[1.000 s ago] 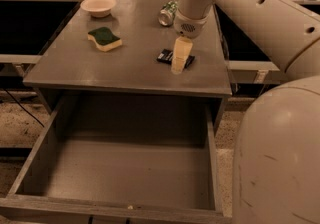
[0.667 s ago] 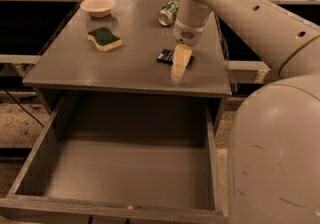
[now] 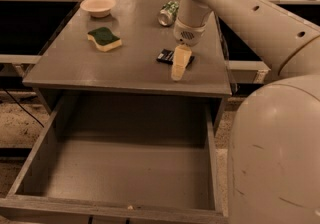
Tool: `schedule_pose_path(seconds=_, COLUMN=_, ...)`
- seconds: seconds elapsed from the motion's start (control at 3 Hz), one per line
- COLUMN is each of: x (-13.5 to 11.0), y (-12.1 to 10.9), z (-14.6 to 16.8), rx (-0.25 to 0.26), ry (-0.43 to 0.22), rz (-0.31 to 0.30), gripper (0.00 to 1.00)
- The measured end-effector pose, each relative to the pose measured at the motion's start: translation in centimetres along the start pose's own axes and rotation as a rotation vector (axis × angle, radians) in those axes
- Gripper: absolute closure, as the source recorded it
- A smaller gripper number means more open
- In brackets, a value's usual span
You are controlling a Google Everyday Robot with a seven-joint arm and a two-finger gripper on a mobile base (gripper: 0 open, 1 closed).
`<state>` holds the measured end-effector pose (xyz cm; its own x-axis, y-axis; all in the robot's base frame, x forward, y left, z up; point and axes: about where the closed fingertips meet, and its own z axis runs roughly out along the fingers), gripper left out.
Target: Place rxbar blueberry into top drawer
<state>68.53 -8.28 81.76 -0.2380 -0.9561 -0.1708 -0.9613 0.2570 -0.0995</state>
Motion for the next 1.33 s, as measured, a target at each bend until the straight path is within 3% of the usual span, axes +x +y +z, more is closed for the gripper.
schedule_pose_path(seconds=0.33, x=0.0, y=0.0, z=0.0, rx=0.0, ry=0.0, rz=0.0, gripper=0.37)
schedule_pose_path(seconds=1.0, x=0.0, y=0.0, z=0.0, rx=0.0, ry=0.0, rz=0.0, gripper=0.07)
schedule_pose_path(seconds=1.33, x=0.0, y=0.0, z=0.01, rx=0.0, ry=0.0, rz=0.0, gripper=0.2)
